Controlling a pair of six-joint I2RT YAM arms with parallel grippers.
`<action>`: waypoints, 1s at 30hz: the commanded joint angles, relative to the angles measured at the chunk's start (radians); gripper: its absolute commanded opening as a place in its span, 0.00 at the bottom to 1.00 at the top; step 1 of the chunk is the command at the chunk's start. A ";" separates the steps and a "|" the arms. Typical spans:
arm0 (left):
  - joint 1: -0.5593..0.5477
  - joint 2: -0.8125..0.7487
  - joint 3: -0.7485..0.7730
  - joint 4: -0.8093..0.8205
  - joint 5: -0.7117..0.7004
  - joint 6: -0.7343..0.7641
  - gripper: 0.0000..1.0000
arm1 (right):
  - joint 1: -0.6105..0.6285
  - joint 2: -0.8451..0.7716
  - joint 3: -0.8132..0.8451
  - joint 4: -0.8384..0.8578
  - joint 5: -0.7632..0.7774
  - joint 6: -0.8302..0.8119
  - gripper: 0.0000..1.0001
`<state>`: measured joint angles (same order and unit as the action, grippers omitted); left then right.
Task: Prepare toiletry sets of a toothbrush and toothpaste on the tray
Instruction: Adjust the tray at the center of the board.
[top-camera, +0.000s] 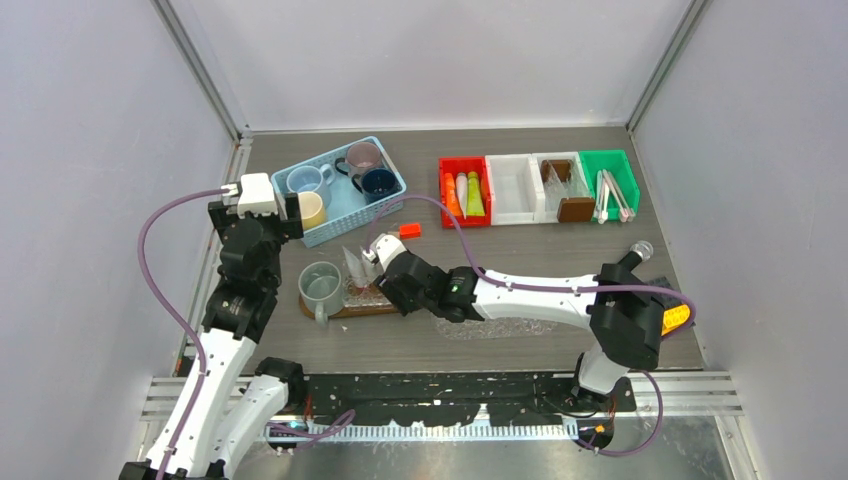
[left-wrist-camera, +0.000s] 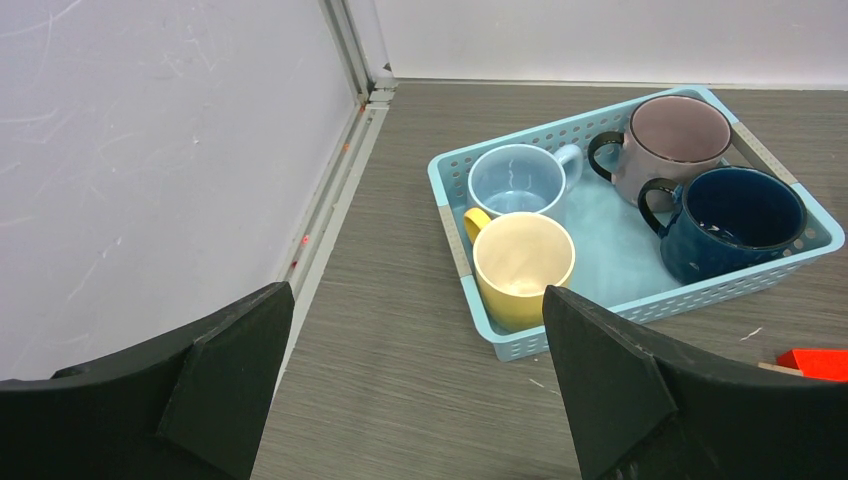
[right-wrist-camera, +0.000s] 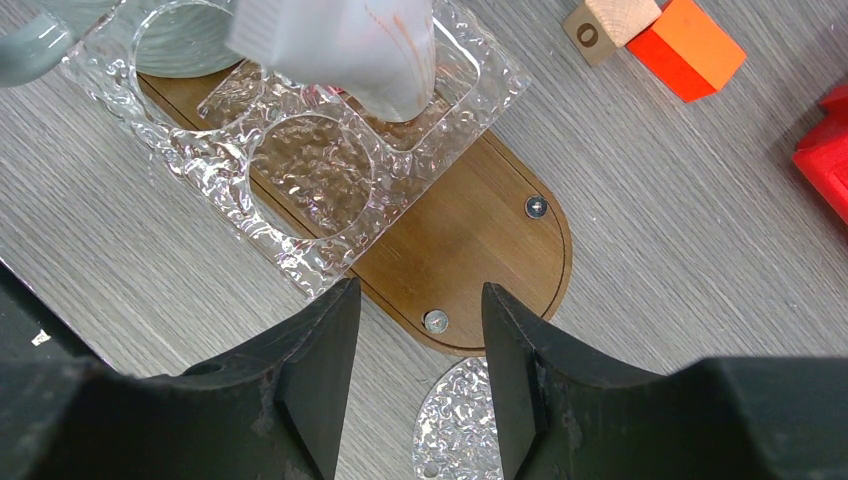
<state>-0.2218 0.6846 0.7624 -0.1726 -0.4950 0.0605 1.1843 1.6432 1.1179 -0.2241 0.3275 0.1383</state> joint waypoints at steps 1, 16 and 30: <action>0.004 -0.003 0.000 0.050 0.006 0.002 1.00 | 0.000 -0.016 0.023 0.034 0.012 0.013 0.54; 0.003 0.004 0.000 0.049 0.006 0.002 1.00 | -0.001 -0.186 0.031 -0.027 0.084 -0.003 0.61; 0.004 0.024 0.003 0.041 0.020 -0.014 1.00 | -0.100 -0.316 0.035 -0.132 0.257 -0.018 0.78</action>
<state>-0.2218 0.7071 0.7624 -0.1726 -0.4892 0.0597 1.1385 1.3930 1.1187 -0.3256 0.5117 0.1131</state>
